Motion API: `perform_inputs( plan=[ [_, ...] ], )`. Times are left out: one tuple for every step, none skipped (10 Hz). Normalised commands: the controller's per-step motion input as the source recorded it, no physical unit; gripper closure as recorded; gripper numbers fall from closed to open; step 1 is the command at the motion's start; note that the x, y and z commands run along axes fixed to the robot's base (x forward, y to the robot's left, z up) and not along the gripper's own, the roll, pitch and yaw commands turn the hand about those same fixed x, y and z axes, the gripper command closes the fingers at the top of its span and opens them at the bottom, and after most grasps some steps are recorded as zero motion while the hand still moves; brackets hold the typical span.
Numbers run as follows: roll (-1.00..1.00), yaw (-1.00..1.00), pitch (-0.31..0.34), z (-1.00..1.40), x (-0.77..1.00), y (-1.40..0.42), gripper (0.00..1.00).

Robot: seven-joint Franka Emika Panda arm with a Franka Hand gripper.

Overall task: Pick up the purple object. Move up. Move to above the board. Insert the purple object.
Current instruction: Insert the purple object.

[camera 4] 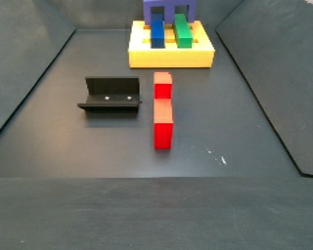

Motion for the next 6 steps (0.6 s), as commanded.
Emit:
perform_inputs(
  plan=[
    [0.00, -0.10, 0.000, -0.23, 0.09, 0.00, 1.00],
    [0.00, -0.04, 0.000, -0.13, 0.11, -0.02, 1.00],
    [-0.02, -0.01, -0.016, -0.15, 0.09, 0.00, 1.00],
    [-0.02, -0.02, -0.010, -0.18, 0.13, 0.00, 1.00],
    [0.00, 0.00, 0.000, -0.19, 0.21, 0.00, 1.00],
    [0.00, 0.00, 0.000, -0.20, 0.19, 0.00, 1.00]
  ],
)
